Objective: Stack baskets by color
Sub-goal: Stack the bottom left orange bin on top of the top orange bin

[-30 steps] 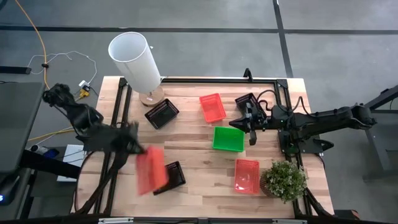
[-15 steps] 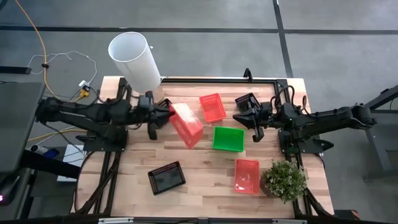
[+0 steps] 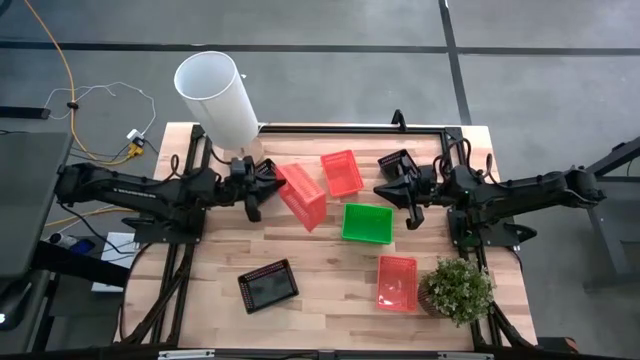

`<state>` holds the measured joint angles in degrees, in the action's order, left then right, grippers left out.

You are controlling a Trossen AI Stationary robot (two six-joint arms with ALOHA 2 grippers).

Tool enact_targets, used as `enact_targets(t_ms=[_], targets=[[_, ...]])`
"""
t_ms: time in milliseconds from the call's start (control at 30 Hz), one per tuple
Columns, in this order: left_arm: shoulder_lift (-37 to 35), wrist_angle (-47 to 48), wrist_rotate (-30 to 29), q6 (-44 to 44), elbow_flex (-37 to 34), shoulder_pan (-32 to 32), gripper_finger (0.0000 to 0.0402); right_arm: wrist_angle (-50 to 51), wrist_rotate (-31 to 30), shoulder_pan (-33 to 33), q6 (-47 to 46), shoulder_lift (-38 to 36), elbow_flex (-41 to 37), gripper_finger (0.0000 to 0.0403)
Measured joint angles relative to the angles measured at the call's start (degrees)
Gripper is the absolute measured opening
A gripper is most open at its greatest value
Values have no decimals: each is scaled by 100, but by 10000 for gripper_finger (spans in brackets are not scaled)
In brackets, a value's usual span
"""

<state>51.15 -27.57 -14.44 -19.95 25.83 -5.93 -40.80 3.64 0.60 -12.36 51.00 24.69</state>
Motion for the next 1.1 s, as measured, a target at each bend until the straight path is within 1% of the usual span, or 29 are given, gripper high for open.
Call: enact_targets(t_ms=[267, 333, 400, 500, 600, 667, 800, 967, 1100], targets=[[6, 48, -44, 11, 11, 0, 0, 34, 2, 0, 2, 0, 0, 0], [140, 261, -262, -31, 223, -6, 0, 22, 2, 0, 2, 0, 0, 0], [355, 635, -357, 103, 565, -83, 0, -71, 2, 0, 10, 0, 0, 0], [801, 1503, -278, 487, 1341, -325, 0, -172, -8, 2, 88, -2, 0, 0], [1431, 2862, -56, 991, 2261, -683, 0, -331, -10, 2, 90, -2, 0, 0], [1903, 3587, 8, 1418, 2874, -968, 0, -406, -9, 2, 107, -2, 0, 0], [2835, 4305, 377, 2169, 4018, -1569, 0, -535, 8, 2, 107, -4, 0, 0], [4058, 4858, 689, 3012, 5338, -2013, 0, -537, 111, 2, 89, -4, 0, 0], [5012, 5918, 1000, 3580, 6343, -2255, 0, -539, 118, 0, 83, -4, 0, 0]])
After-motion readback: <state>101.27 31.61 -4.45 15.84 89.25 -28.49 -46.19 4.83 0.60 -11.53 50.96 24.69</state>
